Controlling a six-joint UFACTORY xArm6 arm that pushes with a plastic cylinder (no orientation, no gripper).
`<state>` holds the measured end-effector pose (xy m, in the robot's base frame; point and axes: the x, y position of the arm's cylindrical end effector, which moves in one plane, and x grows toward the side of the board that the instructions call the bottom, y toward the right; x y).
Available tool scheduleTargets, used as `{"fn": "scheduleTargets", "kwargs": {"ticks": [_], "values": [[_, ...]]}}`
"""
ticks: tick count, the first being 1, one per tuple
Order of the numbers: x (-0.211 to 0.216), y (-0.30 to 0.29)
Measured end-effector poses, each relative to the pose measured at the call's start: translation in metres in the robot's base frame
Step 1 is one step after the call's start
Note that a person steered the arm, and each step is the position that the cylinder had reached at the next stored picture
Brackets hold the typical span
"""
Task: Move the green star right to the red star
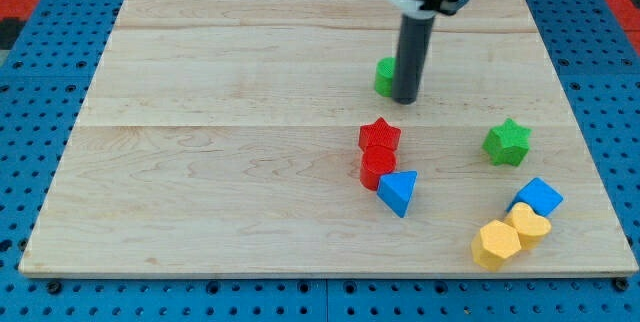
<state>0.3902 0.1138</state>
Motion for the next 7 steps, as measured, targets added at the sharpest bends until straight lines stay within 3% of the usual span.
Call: {"fn": "scheduleTargets", "kwargs": {"ticks": [1, 3, 4, 7], "values": [[0.005, 0.049], [0.061, 0.143], [0.086, 0.130], [0.081, 0.094]]}}
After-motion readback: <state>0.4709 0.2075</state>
